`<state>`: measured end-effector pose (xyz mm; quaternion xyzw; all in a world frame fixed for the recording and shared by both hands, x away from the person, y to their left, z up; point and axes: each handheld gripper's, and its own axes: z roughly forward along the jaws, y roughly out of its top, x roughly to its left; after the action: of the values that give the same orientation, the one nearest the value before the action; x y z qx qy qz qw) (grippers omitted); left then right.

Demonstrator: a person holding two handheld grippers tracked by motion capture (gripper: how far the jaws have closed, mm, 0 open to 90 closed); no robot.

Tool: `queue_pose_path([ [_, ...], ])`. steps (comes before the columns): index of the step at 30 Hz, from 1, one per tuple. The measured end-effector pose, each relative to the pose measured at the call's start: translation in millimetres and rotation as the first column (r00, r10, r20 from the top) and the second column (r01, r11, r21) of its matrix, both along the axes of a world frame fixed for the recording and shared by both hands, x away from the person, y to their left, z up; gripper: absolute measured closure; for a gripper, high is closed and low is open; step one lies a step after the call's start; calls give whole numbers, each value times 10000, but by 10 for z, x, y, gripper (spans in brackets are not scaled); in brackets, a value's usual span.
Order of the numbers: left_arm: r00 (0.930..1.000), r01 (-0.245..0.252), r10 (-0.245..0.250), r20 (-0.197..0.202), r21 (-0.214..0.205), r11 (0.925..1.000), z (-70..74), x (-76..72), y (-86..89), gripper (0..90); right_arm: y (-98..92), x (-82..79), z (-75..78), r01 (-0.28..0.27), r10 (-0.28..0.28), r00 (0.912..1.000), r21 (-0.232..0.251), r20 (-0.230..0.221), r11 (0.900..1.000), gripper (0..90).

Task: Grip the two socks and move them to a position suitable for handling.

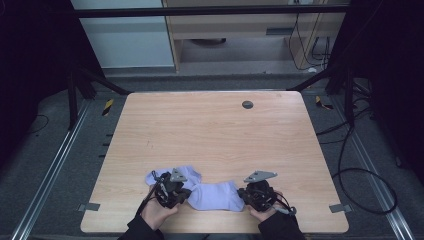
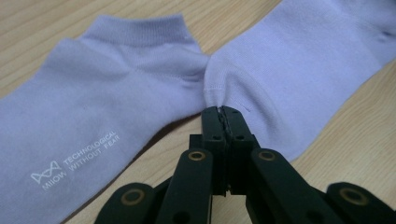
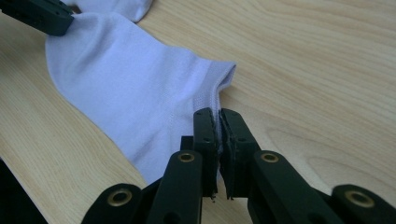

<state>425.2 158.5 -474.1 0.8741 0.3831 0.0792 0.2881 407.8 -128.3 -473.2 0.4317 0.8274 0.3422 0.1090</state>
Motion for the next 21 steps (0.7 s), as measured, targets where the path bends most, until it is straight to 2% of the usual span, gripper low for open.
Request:
queue_pose_path([
  [4,9999,74,-72,-89,217,9997,-55,4,4,884,16,2,-66,21,-24,9998,-142,-212,9999,848],
  [9,9999,99,-98,-69,176,9998,-63,-11,8,872,14,11,-95,126,-132,9998,-347,-170,9993,832],
  [12,10000,-42,42,-17,85,10000,-68,-21,26,822,11,8,-104,159,-167,9996,-388,-215,9991,801],
  [17,9984,-347,360,425,-317,9989,25,-25,139,699,-29,7,-61,120,-112,9996,-297,277,9995,730],
  [21,9920,-785,842,940,-629,9949,115,2,303,618,-56,12,-15,306,-302,9979,-67,565,9995,678],
])
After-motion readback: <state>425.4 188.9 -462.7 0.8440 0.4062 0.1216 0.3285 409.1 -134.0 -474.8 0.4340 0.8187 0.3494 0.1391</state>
